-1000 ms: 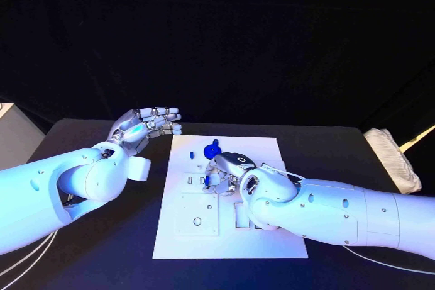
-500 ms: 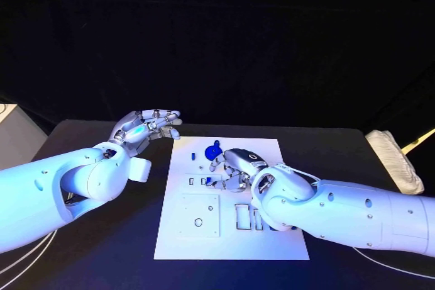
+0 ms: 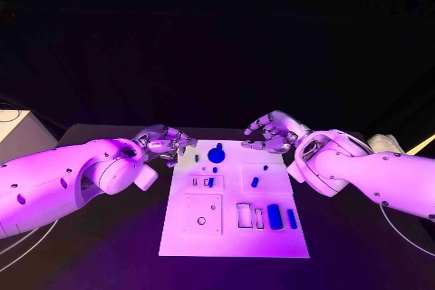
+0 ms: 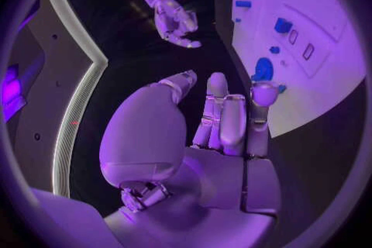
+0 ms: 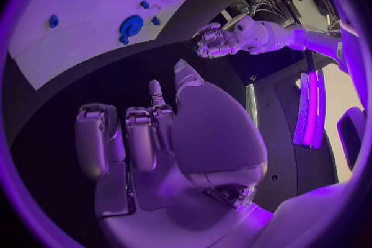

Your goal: Assemble the parts on the task board

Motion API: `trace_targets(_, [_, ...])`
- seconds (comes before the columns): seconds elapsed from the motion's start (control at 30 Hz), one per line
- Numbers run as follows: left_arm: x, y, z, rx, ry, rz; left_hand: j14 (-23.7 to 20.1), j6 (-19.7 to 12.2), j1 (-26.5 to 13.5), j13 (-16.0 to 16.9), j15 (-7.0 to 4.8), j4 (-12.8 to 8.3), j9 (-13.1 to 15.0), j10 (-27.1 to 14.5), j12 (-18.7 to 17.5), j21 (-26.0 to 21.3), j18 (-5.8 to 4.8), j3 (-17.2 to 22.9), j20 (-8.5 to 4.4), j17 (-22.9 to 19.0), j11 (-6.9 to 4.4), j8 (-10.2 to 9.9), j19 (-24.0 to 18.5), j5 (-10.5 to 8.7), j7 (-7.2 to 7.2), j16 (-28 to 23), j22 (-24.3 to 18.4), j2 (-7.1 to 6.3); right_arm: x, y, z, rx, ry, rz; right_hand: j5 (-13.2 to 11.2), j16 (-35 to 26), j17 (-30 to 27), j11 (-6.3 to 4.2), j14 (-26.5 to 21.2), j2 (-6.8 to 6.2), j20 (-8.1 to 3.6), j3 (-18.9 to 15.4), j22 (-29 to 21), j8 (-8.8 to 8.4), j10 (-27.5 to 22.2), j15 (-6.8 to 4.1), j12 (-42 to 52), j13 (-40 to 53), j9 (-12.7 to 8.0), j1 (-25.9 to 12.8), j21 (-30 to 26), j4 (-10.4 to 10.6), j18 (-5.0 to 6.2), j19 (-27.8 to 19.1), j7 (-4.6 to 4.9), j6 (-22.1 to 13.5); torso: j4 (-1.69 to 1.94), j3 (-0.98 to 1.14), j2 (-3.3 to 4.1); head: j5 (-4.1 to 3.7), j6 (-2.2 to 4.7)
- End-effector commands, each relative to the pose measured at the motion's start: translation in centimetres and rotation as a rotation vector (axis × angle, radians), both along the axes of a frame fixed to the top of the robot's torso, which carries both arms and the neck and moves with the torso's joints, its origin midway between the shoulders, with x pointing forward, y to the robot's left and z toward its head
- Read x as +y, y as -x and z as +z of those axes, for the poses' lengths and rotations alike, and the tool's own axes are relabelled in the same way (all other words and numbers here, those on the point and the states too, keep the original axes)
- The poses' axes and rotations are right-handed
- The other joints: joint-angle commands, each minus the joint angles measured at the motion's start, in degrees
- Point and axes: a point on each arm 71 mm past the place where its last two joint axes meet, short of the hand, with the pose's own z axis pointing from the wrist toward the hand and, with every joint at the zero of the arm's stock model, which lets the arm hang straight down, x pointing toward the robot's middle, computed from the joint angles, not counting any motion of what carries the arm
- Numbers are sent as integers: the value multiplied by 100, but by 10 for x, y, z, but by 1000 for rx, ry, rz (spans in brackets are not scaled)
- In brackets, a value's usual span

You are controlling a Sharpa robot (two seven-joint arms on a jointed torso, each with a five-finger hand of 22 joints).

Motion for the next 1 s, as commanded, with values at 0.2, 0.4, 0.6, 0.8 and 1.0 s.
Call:
trace_targets(0.2, [-26, -8, -17, 91, -530, -197, 126, -79, -156, 496, -32, 377, 313, 138, 493, 249, -104, -165, -31, 273, -47, 366, 187, -1, -77, 235, 356, -33, -19, -8, -1, 82, -82, -28, 67, -22, 1284, 1, 550, 4, 3, 47, 1046, 21, 137, 5, -66, 1002, 0, 60, -95, 5, 92, 285, 3, -16, 33, 64, -151, 84, -134])
trace_targets(0.4, [-43, -19, -20, 101, -667, -249, 98, -93, -112, 452, -39, 420, 404, 66, 463, 247, -99, -168, -33, 231, -59, 464, 152, 19, -94, 205, 339, -7, -22, -10, -2, 92, -80, -38, 136, -37, 1254, 9, 541, 0, 5, 65, 1015, 9, 110, 10, -108, 975, -9, 78, -145, 3, 103, 263, 13, -62, 33, 83, -164, 110, -158])
trace_targets(0.6, [-57, -27, -23, 117, -728, -288, 78, -145, -184, 444, -33, 479, 486, 26, 463, 250, -98, -210, -32, 212, -50, 534, 126, 13, -86, 190, 338, 21, -22, -10, -3, 100, -76, -41, 148, -43, 1241, 11, 538, -2, 6, 67, 1003, 6, 99, 11, -125, 964, -10, 80, -165, 4, 107, 254, 15, -70, 31, 77, -140, 111, -156])
trace_targets(0.8, [-70, -33, -25, 128, -762, -309, 52, -236, -381, 425, -19, 491, 599, -31, 461, 253, -94, -329, -22, 183, -35, 609, 91, 3, -71, 171, 332, 40, -21, -10, -4, 103, -66, -45, 163, -52, 1222, 14, 533, 0, 7, 71, 983, 2, 86, 13, -147, 951, -13, 77, -197, 8, 115, 239, 19, -84, 47, 64, -123, 110, -159])
trace_targets(1.0, [-75, -37, -28, 150, -807, -322, 35, -294, -554, 400, -6, 493, 665, -81, 453, 247, -89, -452, -12, 165, -21, 641, 56, -1, -59, 161, 313, 54, -20, -11, -4, 95, -65, -50, 185, -111, 1101, 22, 500, 9, 12, 84, 871, -8, 16, 19, -257, 880, -19, 65, -374, 18, 156, 158, 29, -122, 40, 68, -120, 130, -185])
